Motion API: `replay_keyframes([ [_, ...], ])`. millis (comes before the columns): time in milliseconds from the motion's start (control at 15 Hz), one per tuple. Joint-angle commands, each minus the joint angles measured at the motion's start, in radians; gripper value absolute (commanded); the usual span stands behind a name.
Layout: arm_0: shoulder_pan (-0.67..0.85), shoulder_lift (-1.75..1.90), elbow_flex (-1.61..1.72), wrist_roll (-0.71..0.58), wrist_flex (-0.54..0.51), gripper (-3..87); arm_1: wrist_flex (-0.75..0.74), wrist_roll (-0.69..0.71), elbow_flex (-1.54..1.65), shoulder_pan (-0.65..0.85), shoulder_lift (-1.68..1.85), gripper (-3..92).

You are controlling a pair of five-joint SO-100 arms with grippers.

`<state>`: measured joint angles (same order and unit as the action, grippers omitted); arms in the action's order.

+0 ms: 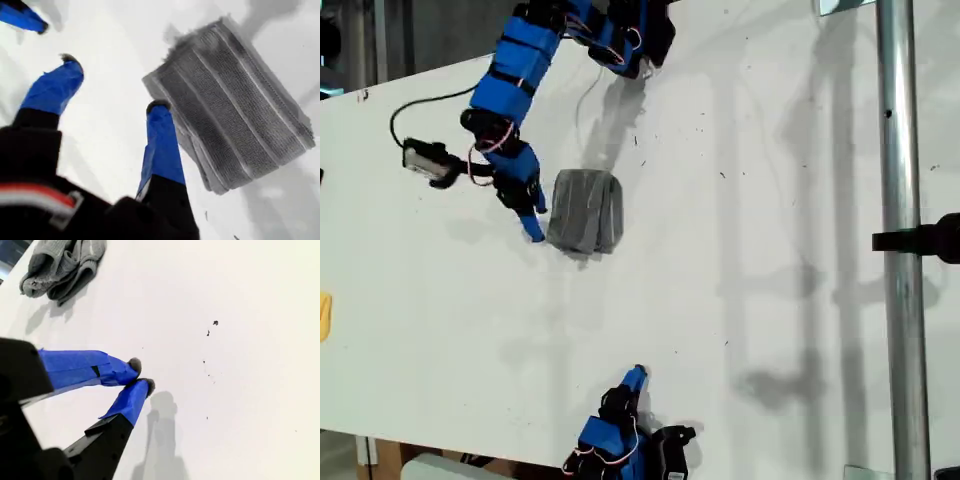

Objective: Grasp corners of a towel and fold twice.

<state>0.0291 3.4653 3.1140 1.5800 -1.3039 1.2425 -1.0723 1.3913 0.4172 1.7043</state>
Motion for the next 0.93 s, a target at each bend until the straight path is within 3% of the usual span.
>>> replay_keyframes([
  [0,0.005,0.008,0.006,0.029,0.009,3.2,0.052,0.005,0.241,0.043,0.428,12.7],
  [200,0.021,0.008,0.006,0.054,0.009,3.2,0.051,-0.126,0.775,-0.017,0.836,3.2],
  [267,0.025,0.008,0.006,-0.006,0.008,3.2,0.049,-0.176,0.945,-0.060,0.983,2.6],
  [467,0.020,0.008,0.006,-0.638,0.018,3.0,0.156,-0.351,1.322,-0.218,1.473,0.2],
  [667,0.014,0.008,0.006,-0.597,0.011,2.6,0.152,-0.526,1.516,-0.330,1.580,-0.2],
  [733,0.014,0.008,0.006,-0.597,0.011,2.5,0.141,-0.575,1.513,-0.370,1.577,7.2],
  [867,0.017,0.008,0.006,-0.597,0.011,2.4,0.161,-0.499,1.502,-0.318,1.578,8.2],
])
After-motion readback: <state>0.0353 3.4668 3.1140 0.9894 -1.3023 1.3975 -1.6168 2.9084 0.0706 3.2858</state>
